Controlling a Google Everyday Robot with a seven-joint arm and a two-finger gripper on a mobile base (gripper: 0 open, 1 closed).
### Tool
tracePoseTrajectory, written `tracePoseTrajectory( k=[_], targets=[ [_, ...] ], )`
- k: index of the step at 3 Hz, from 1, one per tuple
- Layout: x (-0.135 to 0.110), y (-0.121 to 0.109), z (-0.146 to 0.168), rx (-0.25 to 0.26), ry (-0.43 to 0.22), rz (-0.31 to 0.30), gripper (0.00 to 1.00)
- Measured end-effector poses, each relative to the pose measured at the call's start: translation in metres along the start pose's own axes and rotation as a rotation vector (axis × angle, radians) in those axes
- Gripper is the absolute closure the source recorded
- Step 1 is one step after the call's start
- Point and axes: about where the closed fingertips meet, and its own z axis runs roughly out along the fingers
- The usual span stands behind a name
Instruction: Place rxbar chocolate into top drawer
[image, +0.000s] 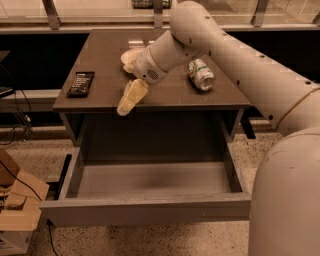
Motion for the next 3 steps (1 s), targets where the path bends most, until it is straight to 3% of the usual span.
tracePoseTrajectory(
  k=[1,3],
  targets=[
    [-0.011,-0.011,0.017,0.014,-0.044,-0.017,0.00],
    [-0.047,-0.055,0.079,-0.043,-0.132,-0.076,0.00]
  ],
)
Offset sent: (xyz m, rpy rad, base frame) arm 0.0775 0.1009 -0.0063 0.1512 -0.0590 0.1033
